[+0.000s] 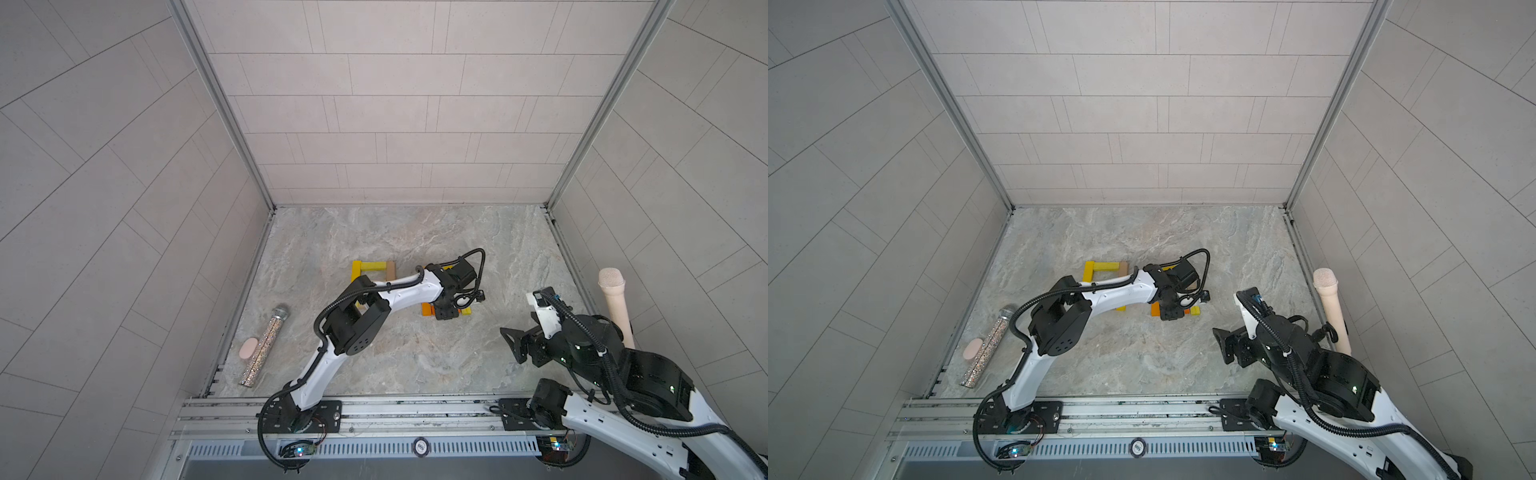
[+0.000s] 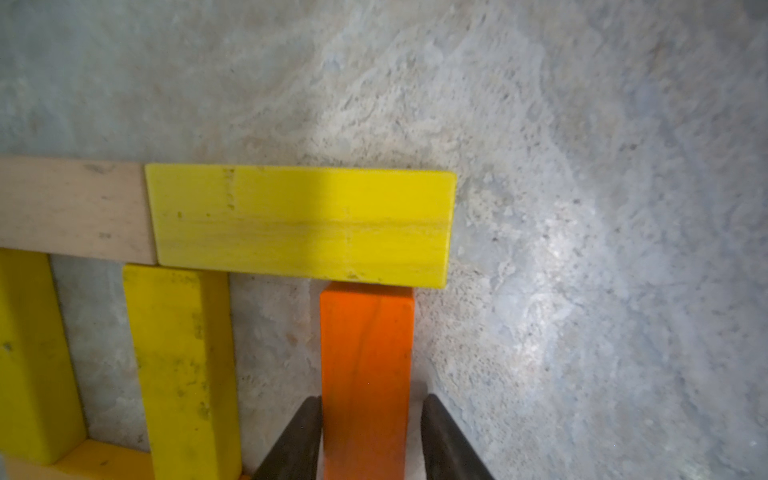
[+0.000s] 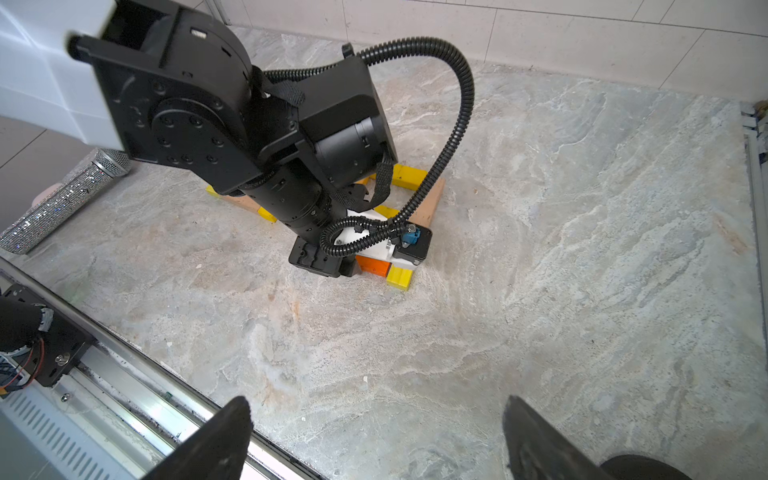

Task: Assemble the number 8 with building blocks
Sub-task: Assemble the building block at the center of the board.

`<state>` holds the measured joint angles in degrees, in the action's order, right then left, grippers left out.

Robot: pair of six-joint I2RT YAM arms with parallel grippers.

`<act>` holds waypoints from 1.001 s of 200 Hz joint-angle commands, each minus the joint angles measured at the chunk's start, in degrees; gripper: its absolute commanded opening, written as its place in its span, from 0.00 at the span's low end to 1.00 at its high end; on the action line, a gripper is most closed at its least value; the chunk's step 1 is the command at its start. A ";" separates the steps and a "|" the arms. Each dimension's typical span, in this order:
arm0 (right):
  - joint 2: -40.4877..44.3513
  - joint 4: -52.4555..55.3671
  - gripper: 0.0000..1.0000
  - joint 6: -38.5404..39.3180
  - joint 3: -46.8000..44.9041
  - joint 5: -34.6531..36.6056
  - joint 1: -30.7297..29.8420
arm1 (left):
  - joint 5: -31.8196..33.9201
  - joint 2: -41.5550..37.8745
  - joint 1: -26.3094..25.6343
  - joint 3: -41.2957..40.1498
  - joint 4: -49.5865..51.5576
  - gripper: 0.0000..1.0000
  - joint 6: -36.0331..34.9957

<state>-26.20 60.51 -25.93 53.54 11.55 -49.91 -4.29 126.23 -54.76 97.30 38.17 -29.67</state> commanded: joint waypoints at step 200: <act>-18.24 -11.07 0.97 0.21 0.41 4.34 0.08 | 8.89 -51.43 21.91 -46.17 -31.67 1.00 36.80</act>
<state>-42.02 50.94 -25.12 52.69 11.53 -49.91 2.09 79.22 -36.07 56.99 14.57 2.02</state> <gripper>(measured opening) 0.964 0.998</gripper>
